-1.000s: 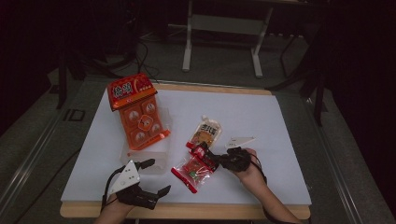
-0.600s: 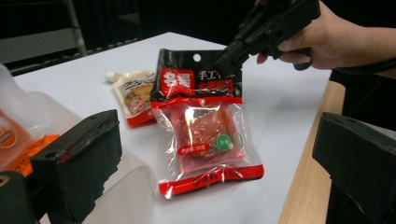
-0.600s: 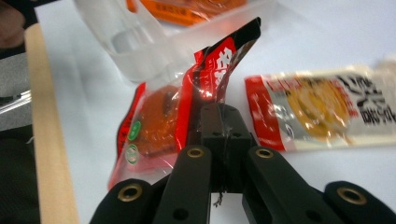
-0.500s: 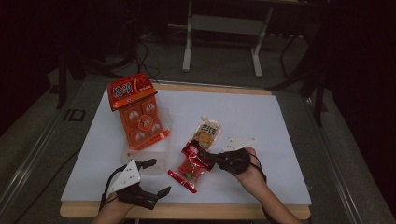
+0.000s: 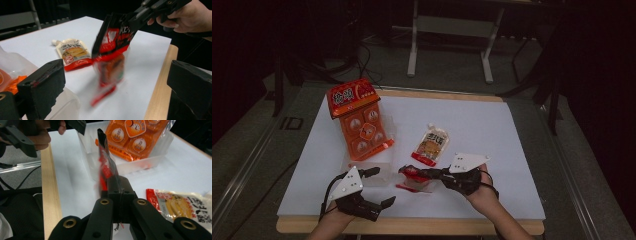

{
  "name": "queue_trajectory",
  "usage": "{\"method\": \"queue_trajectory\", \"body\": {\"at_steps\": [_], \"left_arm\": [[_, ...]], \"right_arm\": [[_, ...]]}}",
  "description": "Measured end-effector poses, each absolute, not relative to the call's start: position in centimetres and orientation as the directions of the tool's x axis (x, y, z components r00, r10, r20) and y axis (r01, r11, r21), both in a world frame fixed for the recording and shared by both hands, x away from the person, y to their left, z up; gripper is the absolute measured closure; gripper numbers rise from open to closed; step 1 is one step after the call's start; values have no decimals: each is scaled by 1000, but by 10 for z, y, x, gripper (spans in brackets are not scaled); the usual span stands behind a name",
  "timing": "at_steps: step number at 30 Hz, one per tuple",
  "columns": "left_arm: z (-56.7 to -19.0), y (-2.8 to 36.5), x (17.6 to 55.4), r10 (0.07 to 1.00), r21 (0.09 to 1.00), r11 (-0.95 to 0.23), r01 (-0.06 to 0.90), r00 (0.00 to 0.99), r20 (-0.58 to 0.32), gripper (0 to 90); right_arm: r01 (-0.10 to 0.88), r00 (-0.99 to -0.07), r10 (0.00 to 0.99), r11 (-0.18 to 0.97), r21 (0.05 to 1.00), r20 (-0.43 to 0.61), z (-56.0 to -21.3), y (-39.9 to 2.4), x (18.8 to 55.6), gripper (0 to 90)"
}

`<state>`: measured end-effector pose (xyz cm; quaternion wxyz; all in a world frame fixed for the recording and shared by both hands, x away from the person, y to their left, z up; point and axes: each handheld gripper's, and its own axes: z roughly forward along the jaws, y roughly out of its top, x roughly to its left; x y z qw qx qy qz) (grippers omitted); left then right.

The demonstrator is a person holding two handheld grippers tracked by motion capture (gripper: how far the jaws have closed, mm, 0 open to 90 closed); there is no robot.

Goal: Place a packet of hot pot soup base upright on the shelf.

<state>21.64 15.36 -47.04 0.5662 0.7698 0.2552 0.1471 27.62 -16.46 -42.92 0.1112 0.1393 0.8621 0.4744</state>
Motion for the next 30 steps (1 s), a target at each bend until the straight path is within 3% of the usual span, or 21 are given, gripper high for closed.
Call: {"method": "queue_trajectory", "body": {"at_steps": [9,12,14,21,30], "left_arm": [[-461,148,227,525,950,-215,225,847,-82,50],[-456,143,230,487,959,-211,191,871,-66,77],[-453,139,231,485,962,-224,158,874,-31,143],[-443,124,238,418,963,-244,111,909,1,205],[-441,115,250,338,960,-268,78,941,18,515]], "right_arm": [[107,-942,328,489,866,-69,-414,-174,271,900],[101,-944,321,493,864,-72,-412,-175,267,900],[99,-946,316,492,865,-71,-411,-175,266,900],[98,-952,300,492,865,-63,-409,-177,262,900],[98,-955,289,499,861,-59,-409,-176,261,900]]}}
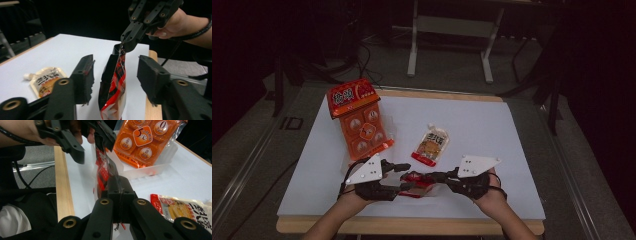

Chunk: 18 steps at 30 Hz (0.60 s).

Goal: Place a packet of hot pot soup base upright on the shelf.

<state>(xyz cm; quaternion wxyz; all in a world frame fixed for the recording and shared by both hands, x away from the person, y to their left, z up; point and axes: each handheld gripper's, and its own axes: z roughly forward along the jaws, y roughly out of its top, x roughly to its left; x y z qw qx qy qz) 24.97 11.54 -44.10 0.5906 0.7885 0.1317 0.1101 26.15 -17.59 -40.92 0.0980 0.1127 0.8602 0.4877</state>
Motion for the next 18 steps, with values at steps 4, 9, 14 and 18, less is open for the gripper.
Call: {"method": "queue_trajectory", "body": {"at_steps": [4,9,14,18], "left_arm": [[-443,113,252,327,949,-309,58,944,49,670],[-445,111,255,313,945,-323,45,948,62,821],[-444,113,260,307,950,-302,82,952,16,859],[-442,113,262,301,947,-312,78,954,21,869]], "right_arm": [[95,-956,286,500,861,-60,-408,-175,262,900],[99,-956,286,504,858,-57,-408,-175,262,900],[106,-956,291,489,866,-47,-407,-176,263,900],[110,-955,293,485,868,-42,-407,-176,263,900]]}}
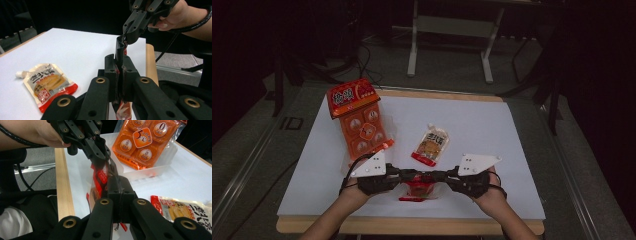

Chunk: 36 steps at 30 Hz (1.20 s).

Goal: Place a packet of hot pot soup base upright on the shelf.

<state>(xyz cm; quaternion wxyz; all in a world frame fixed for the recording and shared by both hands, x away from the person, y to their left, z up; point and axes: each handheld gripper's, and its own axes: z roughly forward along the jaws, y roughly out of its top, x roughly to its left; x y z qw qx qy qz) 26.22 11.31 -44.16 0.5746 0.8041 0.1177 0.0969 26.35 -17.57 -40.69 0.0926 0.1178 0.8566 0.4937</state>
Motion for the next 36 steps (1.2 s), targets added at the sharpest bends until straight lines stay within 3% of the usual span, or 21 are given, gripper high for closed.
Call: {"method": "queue_trajectory", "body": {"at_steps": [11,18,21,23,25,30,32,36], "left_arm": [[-434,116,263,267,952,-302,39,963,45,883],[-424,130,268,254,961,-277,-17,963,90,880],[-419,138,270,273,962,-270,-46,954,122,882],[-416,144,271,280,962,-265,-60,950,136,882],[-413,150,272,284,963,-262,-71,948,147,883],[-410,163,276,299,957,-276,-86,939,170,883],[-408,169,278,311,957,-277,-91,933,179,882],[-404,183,282,336,961,-258,-100,923,186,882]], "right_arm": [[138,-955,297,444,885,0,-404,-179,266,881],[159,-946,324,412,897,19,-402,-185,269,755],[169,-939,344,398,902,24,-402,-188,270,668],[177,-936,350,365,914,41,-402,-191,271,545],[181,-932,360,357,916,44,-402,-193,272,487],[212,-925,366,282,936,99,-405,-201,275,190],[219,-922,369,247,944,118,-407,-204,277,140],[219,-915,386,224,950,120,-410,-211,281,126]]}}
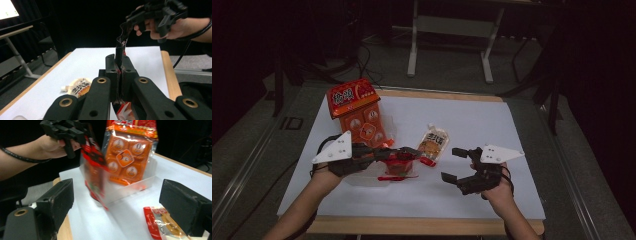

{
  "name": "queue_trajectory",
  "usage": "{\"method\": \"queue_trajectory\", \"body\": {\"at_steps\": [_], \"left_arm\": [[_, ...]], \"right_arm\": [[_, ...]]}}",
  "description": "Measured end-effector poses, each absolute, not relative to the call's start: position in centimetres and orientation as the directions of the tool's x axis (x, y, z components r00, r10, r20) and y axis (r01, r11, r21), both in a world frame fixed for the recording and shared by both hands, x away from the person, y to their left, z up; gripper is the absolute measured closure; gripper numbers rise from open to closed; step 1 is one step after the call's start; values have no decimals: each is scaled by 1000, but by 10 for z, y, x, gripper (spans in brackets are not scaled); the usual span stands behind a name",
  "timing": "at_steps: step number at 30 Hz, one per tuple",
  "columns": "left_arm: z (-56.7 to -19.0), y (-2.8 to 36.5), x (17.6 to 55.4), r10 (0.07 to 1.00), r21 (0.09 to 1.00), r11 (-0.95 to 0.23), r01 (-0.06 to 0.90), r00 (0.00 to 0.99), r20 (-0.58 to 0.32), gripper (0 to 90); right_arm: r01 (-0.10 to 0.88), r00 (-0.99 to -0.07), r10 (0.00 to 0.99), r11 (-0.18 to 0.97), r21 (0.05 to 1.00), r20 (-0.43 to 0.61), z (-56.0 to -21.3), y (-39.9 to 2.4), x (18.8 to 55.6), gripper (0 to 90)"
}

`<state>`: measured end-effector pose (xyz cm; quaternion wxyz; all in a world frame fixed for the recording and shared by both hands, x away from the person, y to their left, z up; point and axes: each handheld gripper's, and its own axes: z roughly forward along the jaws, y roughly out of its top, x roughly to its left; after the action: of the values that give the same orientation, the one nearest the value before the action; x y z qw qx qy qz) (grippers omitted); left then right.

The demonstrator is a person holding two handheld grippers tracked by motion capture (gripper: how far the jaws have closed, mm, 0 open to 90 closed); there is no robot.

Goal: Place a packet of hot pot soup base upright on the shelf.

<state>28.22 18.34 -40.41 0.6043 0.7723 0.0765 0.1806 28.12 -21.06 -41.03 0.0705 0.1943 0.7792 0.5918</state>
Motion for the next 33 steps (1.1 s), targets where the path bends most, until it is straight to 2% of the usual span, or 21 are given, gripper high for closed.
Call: {"method": "queue_trajectory", "body": {"at_steps": [11,33], "left_arm": [[-395,217,297,374,946,-297,-133,895,243,880],[-423,240,317,399,946,-317,-63,896,194,878]], "right_arm": [[229,-908,398,214,950,129,-417,-221,282,134],[242,-907,395,211,947,143,-421,-221,284,140]]}}
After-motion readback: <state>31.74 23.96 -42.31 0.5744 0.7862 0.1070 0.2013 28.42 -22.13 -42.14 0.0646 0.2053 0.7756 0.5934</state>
